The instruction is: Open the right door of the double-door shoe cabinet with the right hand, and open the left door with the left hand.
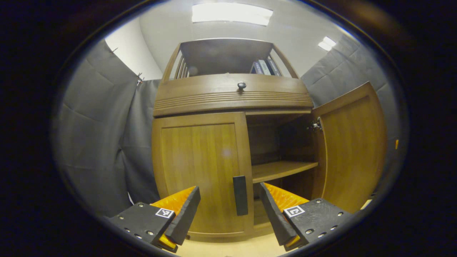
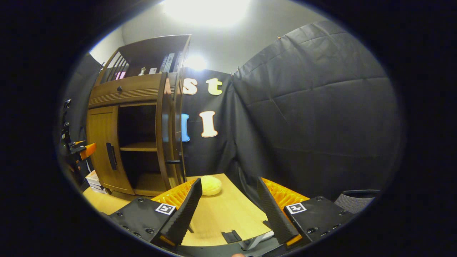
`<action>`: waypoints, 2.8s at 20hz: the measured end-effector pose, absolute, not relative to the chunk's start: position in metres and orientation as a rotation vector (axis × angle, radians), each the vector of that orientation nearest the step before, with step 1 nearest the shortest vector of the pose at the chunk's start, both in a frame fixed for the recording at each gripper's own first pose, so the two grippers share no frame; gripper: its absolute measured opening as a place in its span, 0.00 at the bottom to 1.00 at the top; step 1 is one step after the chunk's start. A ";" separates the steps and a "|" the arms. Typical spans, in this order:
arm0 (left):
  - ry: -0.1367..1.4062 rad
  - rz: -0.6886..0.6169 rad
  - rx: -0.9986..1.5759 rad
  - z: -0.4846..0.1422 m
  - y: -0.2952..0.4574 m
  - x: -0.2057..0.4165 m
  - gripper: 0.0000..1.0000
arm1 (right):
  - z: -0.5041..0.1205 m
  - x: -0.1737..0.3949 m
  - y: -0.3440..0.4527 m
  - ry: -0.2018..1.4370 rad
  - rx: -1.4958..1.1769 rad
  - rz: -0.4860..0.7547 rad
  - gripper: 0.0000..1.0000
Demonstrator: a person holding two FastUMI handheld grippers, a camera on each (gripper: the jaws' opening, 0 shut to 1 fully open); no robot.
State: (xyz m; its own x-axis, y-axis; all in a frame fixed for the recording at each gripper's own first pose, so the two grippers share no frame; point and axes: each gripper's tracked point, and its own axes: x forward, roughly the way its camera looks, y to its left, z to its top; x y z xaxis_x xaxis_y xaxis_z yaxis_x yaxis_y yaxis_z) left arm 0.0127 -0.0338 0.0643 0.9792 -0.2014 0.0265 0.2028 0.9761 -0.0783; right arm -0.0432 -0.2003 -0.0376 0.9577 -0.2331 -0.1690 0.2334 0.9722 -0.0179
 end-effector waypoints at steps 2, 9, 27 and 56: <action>-0.008 -0.207 -0.077 0.061 -0.035 0.016 0.96 | -0.037 -0.053 -0.205 0.181 0.021 -0.264 0.92; 0.012 -0.198 -0.080 0.049 -0.036 0.029 0.96 | -0.046 -0.077 -0.215 0.217 -0.008 -0.336 0.96; 0.164 -0.204 -0.139 0.030 -0.055 0.017 0.19 | -0.053 -0.085 -0.186 0.224 -0.036 -0.267 0.97; 0.139 -0.194 -0.151 0.092 -0.026 0.000 0.12 | -0.051 -0.022 -0.060 0.161 -0.037 0.071 0.97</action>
State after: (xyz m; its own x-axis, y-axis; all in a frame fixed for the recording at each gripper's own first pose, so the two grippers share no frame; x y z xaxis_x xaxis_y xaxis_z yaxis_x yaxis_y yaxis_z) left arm 0.0000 -0.0261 0.0916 0.9718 -0.2015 -0.1227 0.1807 0.9700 -0.1626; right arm -0.0219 -0.0605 -0.0513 0.9846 0.0674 -0.1614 -0.0733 0.9968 -0.0307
